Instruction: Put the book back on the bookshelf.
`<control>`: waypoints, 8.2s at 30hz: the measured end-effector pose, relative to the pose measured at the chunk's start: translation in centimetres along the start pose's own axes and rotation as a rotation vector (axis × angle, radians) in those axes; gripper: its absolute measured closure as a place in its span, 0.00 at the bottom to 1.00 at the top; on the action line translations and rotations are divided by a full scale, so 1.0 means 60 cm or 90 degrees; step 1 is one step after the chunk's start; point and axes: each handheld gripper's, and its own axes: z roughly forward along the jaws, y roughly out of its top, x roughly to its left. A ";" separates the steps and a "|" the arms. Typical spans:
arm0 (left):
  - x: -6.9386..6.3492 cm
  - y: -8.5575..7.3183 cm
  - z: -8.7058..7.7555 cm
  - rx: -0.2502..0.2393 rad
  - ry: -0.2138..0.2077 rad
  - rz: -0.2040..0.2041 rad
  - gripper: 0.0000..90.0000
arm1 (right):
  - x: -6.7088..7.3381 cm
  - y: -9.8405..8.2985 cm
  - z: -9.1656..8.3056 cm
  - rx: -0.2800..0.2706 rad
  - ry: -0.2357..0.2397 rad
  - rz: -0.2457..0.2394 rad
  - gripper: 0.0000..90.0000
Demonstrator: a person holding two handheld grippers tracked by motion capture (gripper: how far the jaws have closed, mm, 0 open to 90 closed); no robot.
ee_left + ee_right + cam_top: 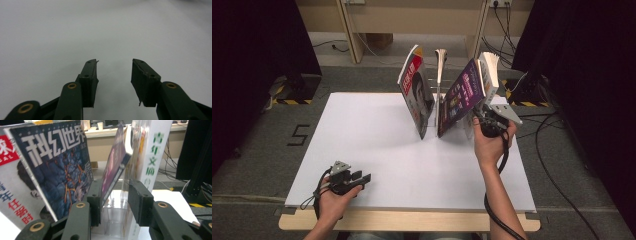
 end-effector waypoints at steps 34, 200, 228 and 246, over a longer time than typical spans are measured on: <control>0.001 0.001 0.000 0.000 0.000 0.001 0.61 | 0.050 0.044 0.029 -0.007 0.025 -0.004 0.87; 0.004 0.002 -0.003 -0.004 0.002 0.001 0.61 | 0.163 0.034 0.059 0.002 0.139 -0.101 0.66; 0.003 0.002 -0.004 -0.006 0.005 0.000 0.61 | 0.102 -0.018 0.008 0.031 0.118 -0.119 0.65; 0.006 0.001 -0.003 -0.006 0.009 0.002 0.59 | 0.053 -0.071 -0.023 0.064 0.095 -0.112 0.65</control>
